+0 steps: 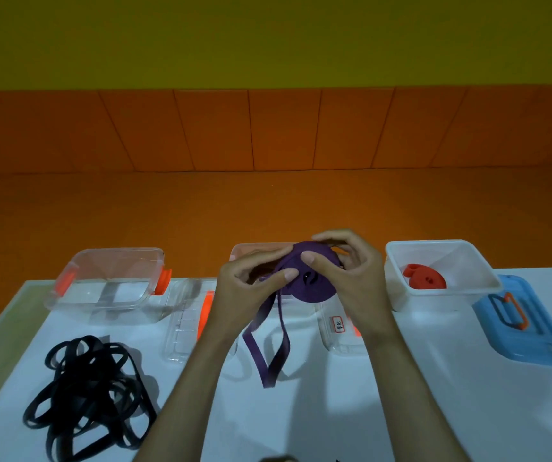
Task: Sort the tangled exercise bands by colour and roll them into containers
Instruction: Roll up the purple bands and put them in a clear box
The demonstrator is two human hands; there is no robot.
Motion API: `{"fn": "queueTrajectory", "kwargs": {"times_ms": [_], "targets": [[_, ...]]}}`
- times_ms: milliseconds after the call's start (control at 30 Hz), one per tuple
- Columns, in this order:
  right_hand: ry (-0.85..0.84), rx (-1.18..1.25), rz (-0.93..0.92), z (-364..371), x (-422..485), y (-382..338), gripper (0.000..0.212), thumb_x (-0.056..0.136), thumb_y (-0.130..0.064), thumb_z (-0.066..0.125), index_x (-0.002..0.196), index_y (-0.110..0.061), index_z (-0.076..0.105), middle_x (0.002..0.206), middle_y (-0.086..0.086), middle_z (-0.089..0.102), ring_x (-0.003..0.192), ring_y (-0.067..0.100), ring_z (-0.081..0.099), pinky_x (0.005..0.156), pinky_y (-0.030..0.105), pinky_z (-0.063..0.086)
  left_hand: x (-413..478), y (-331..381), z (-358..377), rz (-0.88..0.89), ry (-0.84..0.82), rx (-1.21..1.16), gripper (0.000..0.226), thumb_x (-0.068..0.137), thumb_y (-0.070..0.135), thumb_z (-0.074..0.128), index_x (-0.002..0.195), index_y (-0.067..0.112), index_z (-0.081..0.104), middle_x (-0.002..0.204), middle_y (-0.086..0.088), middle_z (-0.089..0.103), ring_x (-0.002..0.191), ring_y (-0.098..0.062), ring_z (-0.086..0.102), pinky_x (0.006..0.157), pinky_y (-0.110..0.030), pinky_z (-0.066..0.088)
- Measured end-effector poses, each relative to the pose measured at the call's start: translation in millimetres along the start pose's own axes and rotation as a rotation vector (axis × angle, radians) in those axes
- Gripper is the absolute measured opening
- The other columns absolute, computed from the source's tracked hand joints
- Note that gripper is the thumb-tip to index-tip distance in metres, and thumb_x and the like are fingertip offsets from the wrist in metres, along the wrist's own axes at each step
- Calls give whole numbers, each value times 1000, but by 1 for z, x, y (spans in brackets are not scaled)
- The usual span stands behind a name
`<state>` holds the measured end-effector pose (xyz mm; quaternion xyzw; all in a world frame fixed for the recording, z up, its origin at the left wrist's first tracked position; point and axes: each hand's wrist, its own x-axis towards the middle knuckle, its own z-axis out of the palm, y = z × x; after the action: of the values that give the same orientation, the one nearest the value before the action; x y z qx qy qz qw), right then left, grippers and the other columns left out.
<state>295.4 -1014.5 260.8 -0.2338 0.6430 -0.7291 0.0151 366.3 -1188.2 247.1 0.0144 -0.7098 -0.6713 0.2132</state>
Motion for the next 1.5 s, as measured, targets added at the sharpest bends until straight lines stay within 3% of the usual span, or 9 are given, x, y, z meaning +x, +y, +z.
{"fn": "queueTrajectory", "kwargs": {"times_ms": [267,467,633,733,833,933,1133,1300,1500], "targets": [[-3,-40,17,0,1,7,29,77,-19,88,89,-5,66,94,3,74,95,19,73,75,31,59,1,6,-2,13,109,35,28,78,8,89,103,10,79,104,-4,78,101,-19,74,86,-28,59],[-21,42,51,4,-2,6,28,83,-13,84,108,-16,73,103,-5,75,101,21,73,82,35,63,-1,3,-19,-38,-45,-8,37,80,5,85,116,9,78,115,-3,78,113,-22,72,95,-37,59],[-143,-26,67,3,-3,14,21,87,-19,80,104,-10,70,108,-2,72,107,18,70,83,35,59,0,8,-22,-35,-2,8,47,74,3,91,117,17,76,107,-4,77,102,-19,74,87,-27,58],[-87,-151,33,7,0,12,30,78,-28,86,92,-11,66,101,-8,74,105,14,70,82,43,60,-3,5,-17,-48,21,7,48,75,8,92,118,19,74,106,-2,77,101,-19,74,86,-26,59],[-12,-109,-9,12,1,12,27,78,-22,86,93,-8,68,96,-3,74,97,18,72,76,42,62,-5,5,-15,-70,16,-27,44,79,3,88,119,11,72,111,2,77,105,-14,73,84,-21,58],[-40,-23,35,15,-1,12,21,84,-17,82,101,-10,71,102,0,74,99,23,73,76,41,63,-3,1,-22,-56,-21,4,41,80,3,87,118,11,74,114,2,78,109,-15,72,87,-24,58],[-140,-190,62,8,-1,15,25,83,-26,86,97,-18,66,100,-2,70,102,22,69,78,44,63,-3,-4,-22,-75,-29,30,49,75,12,92,119,18,71,111,-3,78,104,-20,74,87,-32,61],[-75,-189,33,12,-6,9,25,82,-19,87,103,-25,75,101,-12,76,98,12,73,74,26,60,-7,-9,-19,-85,-52,-14,47,81,13,88,124,15,69,121,4,73,102,-20,74,81,-32,62],[27,-91,64,20,-10,3,21,82,-6,86,101,-11,78,98,1,80,90,22,78,68,28,62,-28,-61,-60,-325,-292,107,36,93,32,79,126,27,67,125,9,73,122,-11,66,110,-40,50]]}}
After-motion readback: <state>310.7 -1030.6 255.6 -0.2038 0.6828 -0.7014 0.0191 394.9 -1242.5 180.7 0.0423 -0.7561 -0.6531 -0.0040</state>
